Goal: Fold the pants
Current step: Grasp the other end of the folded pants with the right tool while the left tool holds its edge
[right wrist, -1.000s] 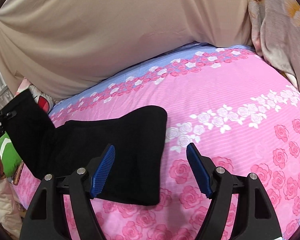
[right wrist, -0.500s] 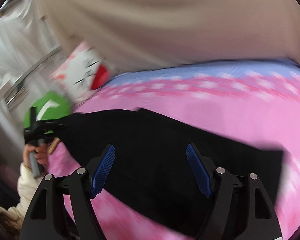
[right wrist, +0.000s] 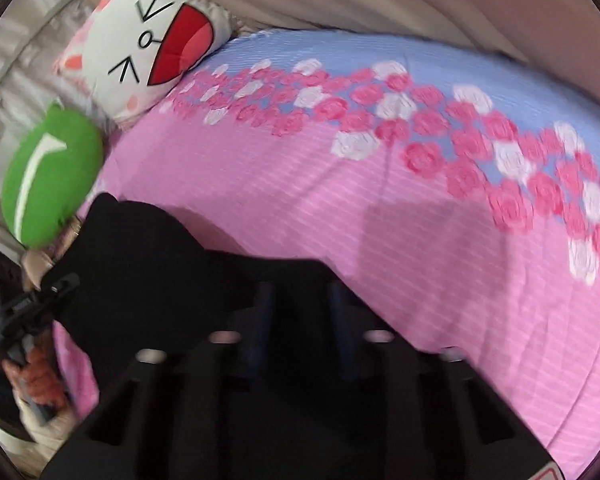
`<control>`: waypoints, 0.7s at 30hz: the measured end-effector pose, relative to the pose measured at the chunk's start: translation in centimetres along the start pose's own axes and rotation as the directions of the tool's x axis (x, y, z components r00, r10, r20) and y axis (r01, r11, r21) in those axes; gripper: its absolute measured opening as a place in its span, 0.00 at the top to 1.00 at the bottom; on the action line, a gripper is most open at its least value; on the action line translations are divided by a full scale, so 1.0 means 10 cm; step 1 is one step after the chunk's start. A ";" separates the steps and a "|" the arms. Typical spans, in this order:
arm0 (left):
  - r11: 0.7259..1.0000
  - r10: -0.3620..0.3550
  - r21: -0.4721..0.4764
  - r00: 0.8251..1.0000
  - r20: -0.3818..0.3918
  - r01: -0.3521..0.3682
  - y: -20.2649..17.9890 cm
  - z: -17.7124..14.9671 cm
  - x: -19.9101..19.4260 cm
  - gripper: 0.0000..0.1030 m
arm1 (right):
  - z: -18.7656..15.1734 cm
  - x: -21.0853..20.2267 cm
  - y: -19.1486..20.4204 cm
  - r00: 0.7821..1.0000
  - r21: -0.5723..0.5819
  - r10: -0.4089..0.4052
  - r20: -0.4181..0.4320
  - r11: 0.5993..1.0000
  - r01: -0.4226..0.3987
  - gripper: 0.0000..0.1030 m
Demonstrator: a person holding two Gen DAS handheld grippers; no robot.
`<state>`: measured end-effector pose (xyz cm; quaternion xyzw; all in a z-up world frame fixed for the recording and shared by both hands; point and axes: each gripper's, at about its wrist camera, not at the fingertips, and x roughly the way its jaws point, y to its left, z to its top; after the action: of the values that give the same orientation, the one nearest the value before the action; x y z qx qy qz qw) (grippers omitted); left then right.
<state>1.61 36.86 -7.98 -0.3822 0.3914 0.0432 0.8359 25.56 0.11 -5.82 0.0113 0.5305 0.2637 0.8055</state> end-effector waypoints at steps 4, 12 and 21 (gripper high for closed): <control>1.000 -0.024 0.009 1.000 -0.001 0.024 0.04 0.01 0.03 0.70 | 0.13 -0.06 0.02 0.996 0.020 -0.053 0.077 0.998 0.051 0.95; 0.997 -0.073 -0.021 0.997 0.000 0.073 0.10 0.07 0.11 0.64 | 0.04 -0.45 -0.06 0.977 0.124 -0.042 0.211 0.992 0.016 0.90; 0.996 -0.085 -0.029 0.996 -0.012 0.085 0.10 0.11 0.15 0.62 | -1.41 -1.30 -0.11 0.942 0.191 -0.200 0.269 0.970 0.151 0.82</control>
<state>2.93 37.97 -9.15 -0.4108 0.3796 0.0109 0.8289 9.99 -10.24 -1.29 0.0697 0.4277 0.1406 0.8902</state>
